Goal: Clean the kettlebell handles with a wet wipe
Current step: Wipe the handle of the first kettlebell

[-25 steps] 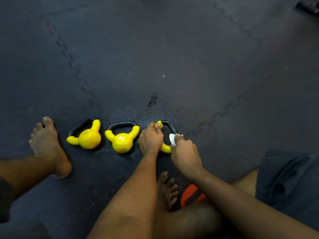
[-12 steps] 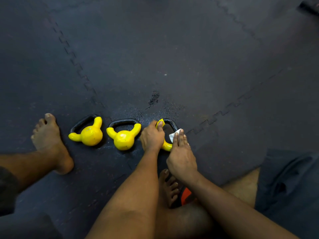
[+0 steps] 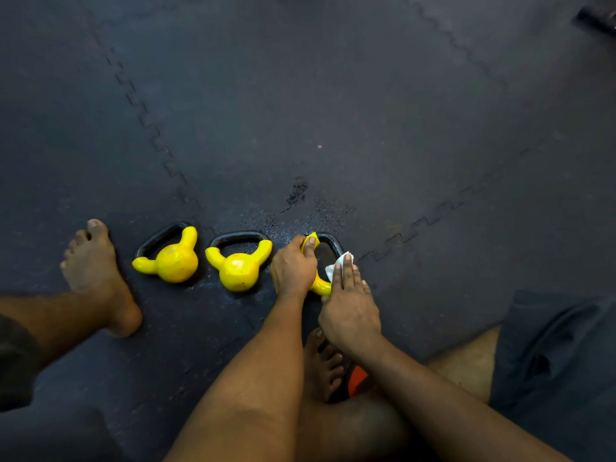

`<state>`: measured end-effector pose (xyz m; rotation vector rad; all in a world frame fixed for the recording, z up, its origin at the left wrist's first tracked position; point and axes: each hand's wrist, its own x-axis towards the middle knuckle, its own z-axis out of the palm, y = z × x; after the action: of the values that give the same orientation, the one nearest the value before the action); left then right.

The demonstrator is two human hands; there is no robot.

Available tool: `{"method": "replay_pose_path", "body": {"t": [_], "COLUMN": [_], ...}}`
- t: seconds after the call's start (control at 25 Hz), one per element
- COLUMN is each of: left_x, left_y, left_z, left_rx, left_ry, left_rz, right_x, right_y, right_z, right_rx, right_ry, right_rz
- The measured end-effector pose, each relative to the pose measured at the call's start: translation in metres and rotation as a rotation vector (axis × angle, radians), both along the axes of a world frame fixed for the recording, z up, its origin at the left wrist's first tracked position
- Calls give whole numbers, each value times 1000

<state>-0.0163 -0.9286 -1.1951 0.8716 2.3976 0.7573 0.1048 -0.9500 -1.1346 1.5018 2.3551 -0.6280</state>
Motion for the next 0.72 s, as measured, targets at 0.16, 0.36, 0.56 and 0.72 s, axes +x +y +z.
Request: {"method": "replay_pose_path", "body": {"t": [0.16, 0.36, 0.56, 0.72], "left_x": [-3, -1, -5, -2], "left_y": [0, 1, 0, 1], "left_z": [1, 1, -2, -1], "left_rx": [6, -11, -1, -10], "left_ry": [-15, 3, -4, 26], "left_rz": [-32, -38, -84, -96], "right_x": [-3, 4, 3, 4], "right_y": [17, 10, 16, 4], "right_z": [-1, -2, -4, -4], "right_rx": [-24, -37, -6, -1], "right_ry": [73, -1, -14, -84], "right_rz": [41, 53, 74, 35]}}
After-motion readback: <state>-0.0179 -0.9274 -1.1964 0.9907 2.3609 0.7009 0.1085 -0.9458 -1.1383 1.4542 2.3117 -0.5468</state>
